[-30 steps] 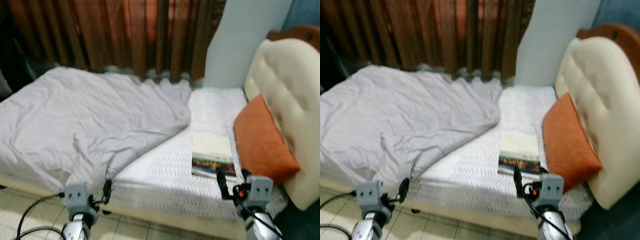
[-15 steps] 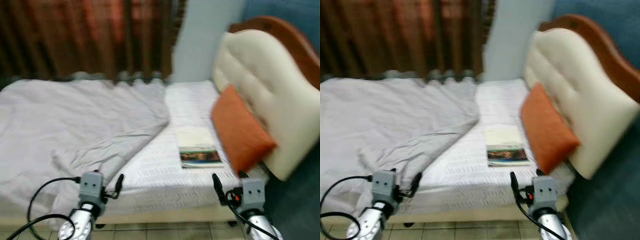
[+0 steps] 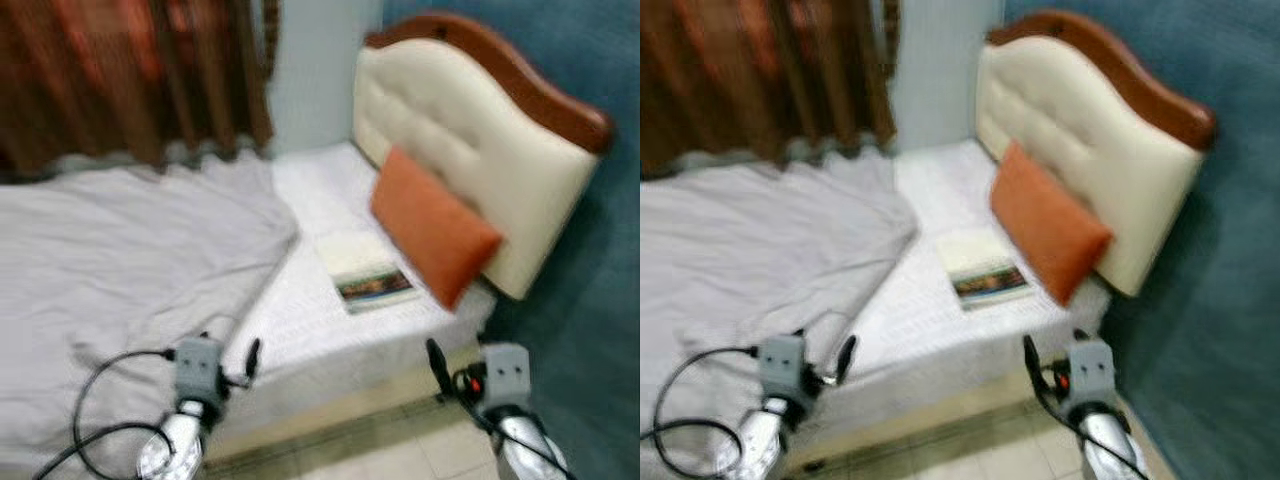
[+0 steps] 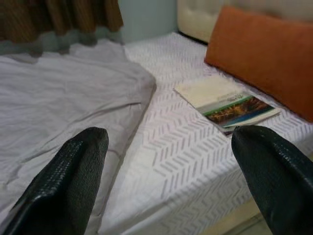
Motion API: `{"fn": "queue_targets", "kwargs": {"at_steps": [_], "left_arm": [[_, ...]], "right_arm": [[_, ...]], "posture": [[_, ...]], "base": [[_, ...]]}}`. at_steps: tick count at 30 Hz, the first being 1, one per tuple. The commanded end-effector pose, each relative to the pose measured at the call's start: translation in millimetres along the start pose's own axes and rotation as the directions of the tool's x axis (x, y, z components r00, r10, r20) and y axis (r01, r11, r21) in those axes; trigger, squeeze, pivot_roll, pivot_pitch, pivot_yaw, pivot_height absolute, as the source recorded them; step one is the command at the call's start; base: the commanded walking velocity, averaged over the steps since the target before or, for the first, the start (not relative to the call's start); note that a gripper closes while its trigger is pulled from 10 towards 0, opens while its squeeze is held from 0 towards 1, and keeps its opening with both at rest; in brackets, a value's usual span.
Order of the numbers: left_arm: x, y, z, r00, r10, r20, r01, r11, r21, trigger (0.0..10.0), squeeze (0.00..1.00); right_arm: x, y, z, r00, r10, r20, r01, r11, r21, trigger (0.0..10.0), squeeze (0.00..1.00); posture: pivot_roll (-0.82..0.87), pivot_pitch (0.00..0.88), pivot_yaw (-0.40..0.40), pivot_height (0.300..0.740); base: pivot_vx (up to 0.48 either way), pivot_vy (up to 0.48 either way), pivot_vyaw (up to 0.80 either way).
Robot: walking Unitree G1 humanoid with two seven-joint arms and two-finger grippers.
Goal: Clean up the room
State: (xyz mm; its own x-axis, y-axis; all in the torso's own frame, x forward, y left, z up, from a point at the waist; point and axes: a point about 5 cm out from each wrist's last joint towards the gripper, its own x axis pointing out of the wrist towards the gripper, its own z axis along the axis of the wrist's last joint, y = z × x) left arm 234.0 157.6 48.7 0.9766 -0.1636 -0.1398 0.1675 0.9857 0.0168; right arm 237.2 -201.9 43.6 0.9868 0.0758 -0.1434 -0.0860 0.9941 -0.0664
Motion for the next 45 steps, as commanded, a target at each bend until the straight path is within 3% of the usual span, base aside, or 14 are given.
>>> {"fn": "queue_targets", "kwargs": {"at_steps": [1, 10, 13, 19, 37, 45], "left_arm": [[-2.2, 8.3, 1.7, 0.999, 0.031, 0.007, -0.031, 0.999, 0.022, 10.0, 0.0], [3.6, 12.4, 3.1, 0.999, 0.036, 0.002, -0.036, 0.999, 0.027, 10.0, 0.0], [8.8, 17.3, 5.0, 0.999, 0.037, -0.005, -0.037, 0.997, 0.069, 10.0, 0.0], [12.2, 19.8, 8.2, 1.0, 0.029, 0.001, -0.029, 0.997, 0.07, 10.0, 0.0], [21.2, 13.0, 7.8, 1.0, -0.01, -0.022, 0.011, 0.996, 0.083, 10.0, 0.0], [23.8, 11.2, 6.9, 0.999, -0.019, -0.037, 0.023, 0.995, 0.102, 10.0, 0.0]], "right_arm": [[3.8, 5.4, 2.8, 1.0, 0.03, 0.01, -0.03, 0.999, 0.014, 10.0, 0.0], [7.8, 4.2, 2.3, 0.999, 0.043, 0.01, -0.043, 0.999, -0.001, 10.0, 0.0], [8.3, 4.1, 2.1, 0.999, 0.04, 0.016, -0.04, 0.999, 0.004, 10.0, 0.0], [8.4, 5.8, 1.5, 0.999, 0.04, 0.021, -0.04, 0.999, 0.004, 10.0, 0.0], [5.7, 8.5, -1.1, 0.999, 0.047, 0.026, -0.046, 0.999, -0.009, 10.0, 0.0], [4.8, 9.5, -1.9, 0.999, 0.052, 0.018, -0.051, 0.999, -0.012, 10.0, 0.0]], "posture": [[0.0, 0.0, -0.015, 0.74], [0.0, 0.0, -0.014, 0.74], [0.0, 0.0, -0.007, 0.74], [-0.01, 0.0, 0.004, 0.74], [-0.02, 0.0, 0.02, 0.74], [-0.02, 0.0, 0.02, 0.74]], "base": [[0.0, 0.48, 0.0], [0.0, 0.48, 0.57], [0.0, 0.464, 0.0], [0.0, 0.144, 0.0], [0.386, 0.269, 0.0], [0.385, 0.285, -0.8]]}}
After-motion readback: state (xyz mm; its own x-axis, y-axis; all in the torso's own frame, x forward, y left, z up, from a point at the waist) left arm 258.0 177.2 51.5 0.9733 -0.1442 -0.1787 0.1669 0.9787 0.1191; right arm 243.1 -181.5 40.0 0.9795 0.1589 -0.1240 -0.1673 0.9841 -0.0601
